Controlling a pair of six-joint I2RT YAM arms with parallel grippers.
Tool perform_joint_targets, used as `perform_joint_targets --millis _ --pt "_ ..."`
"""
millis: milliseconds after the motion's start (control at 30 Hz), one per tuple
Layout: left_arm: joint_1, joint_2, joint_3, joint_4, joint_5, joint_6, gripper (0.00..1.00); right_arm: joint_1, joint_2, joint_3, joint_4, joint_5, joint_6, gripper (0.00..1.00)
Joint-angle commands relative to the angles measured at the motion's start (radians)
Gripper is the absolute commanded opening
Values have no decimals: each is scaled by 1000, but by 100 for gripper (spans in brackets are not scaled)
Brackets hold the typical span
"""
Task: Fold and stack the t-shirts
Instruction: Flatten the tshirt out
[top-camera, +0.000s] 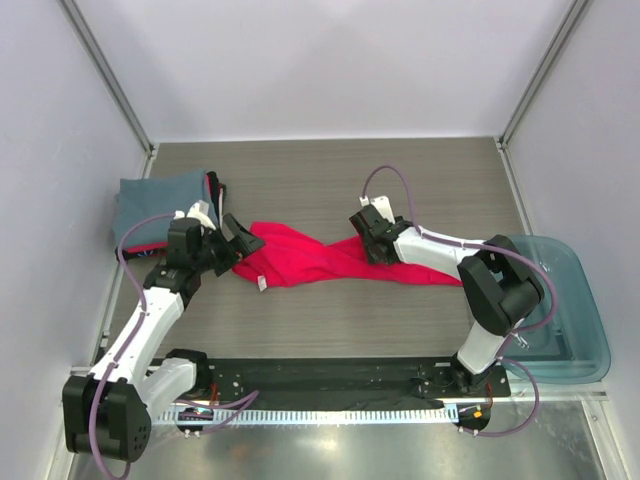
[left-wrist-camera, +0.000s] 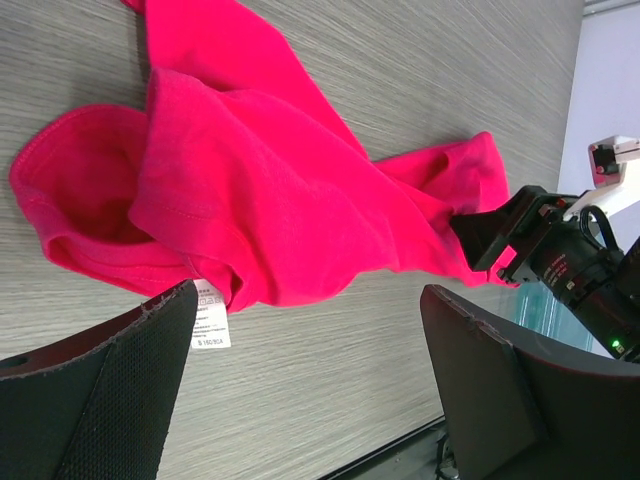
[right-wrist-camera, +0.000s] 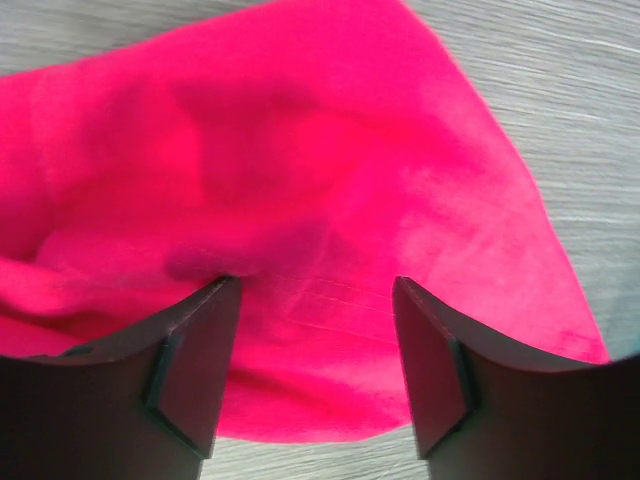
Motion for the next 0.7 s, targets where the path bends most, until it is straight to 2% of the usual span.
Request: perform_joint_targets --millis 0,33,67,100,233,267,300,333,400,633,667 --pt "-1 -6 -9 47 -23 1 93 4 -28 0 24 124 43 67" --pt "-2 -4 -10 47 -32 1 93 4 -24 11 18 150 49 62" --pt "-1 -3 -13 47 -36 1 93 4 -18 16 16 167 55 45" --pt "-2 -1 -13 47 -44 1 92 4 -18 20 13 186 66 41" --pt "-2 -4 -16 50 -73 4 89 4 -34 39 -4 237 76 40" --pt "-1 -7 -16 53 -76 8 89 4 -41 42 -1 244 78 33" --pt "-2 -4 -15 58 -79 6 88 4 -48 45 -1 247 78 15" --pt "-1 -3 -16 58 -82 6 86 3 -50 49 -1 256 75 4" --pt "-1 8 -15 67 -84 6 79 1 -59 55 -1 260 78 1" --pt "-1 62 -18 96 -99 8 79 -51 -119 43 27 137 90 1" --pt "-1 86 -16 108 -112 11 79 -83 -155 22 51 75 102 1"
